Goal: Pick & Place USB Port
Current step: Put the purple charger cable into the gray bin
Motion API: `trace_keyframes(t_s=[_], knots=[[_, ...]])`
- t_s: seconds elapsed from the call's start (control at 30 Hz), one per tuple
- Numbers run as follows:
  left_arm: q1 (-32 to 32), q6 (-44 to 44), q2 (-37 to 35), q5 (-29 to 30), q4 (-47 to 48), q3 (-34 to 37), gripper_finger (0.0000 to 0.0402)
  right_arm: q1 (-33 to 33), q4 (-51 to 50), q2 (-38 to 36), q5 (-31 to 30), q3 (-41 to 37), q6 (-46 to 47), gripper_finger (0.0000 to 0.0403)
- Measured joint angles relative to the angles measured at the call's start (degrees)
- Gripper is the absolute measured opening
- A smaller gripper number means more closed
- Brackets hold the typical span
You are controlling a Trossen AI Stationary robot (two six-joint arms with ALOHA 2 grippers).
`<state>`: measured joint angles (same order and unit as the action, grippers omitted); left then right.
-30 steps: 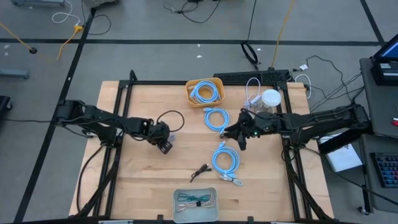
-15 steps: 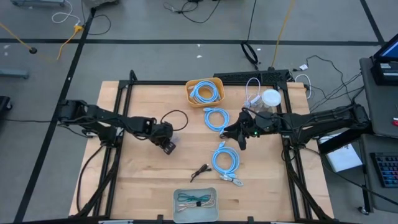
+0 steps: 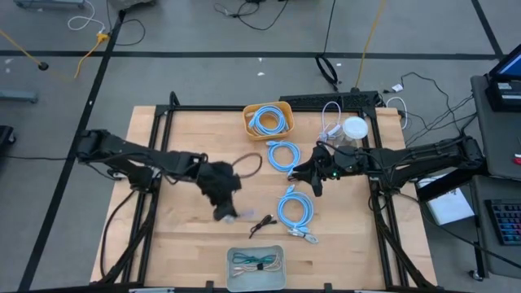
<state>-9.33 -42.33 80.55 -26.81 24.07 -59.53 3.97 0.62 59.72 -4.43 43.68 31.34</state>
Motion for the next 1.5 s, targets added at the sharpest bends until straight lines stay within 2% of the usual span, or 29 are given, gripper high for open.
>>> trace_keyframes(t_s=[0.1, 0.27, 0.5, 0.63, 0.8, 1.0, 1.23, 1.5], knots=[[-4.4, -2.2, 0.1, -0.9, 0.7, -1.2, 0.0001, 0.0, -0.2, 0.0, -0.1, 0.0, -1.1, 0.011], [-9.8, -7.8, 2.5, 3.4, -1.1, -1.0, 0.0, -0.2, -0.6, 0.0, -1.7, 0.0, -2.0, 0.011], [-17.7, -17.0, 11.0, 8.8, -18.8, -1.2, 0.0, -0.2, -2.4, 0.2, -3.1, 0.0, -3.1, 0.011], [-21.8, -19.6, 16.4, 12.6, -22.1, -4.3, 0.0, -0.3, -2.7, 0.2, -3.3, 0.0, -2.1, 0.011], [-24.7, -17.1, 22.7, 13.7, -21.0, -11.2, 0.0, -0.2, -3.3, 0.2, -4.5, 0.0, -2.5, 0.011], [-24.8, -12.0, 27.9, 14.0, -19.2, -16.2, 0.0, 0.4, -2.7, 0.2, -6.2, 0.0, -2.1, 0.011], [-24.7, -6.2, 29.6, 13.6, -18.0, -16.3, 0.0, 0.7, -3.5, 0.2, -7.6, 0.0, -3.6, 0.011], [-23.3, -5.1, 29.6, 11.8, -18.2, -16.3, 0.0, 1.9, -3.1, 0.2, -7.5, 0.0, -3.1, 0.011]])
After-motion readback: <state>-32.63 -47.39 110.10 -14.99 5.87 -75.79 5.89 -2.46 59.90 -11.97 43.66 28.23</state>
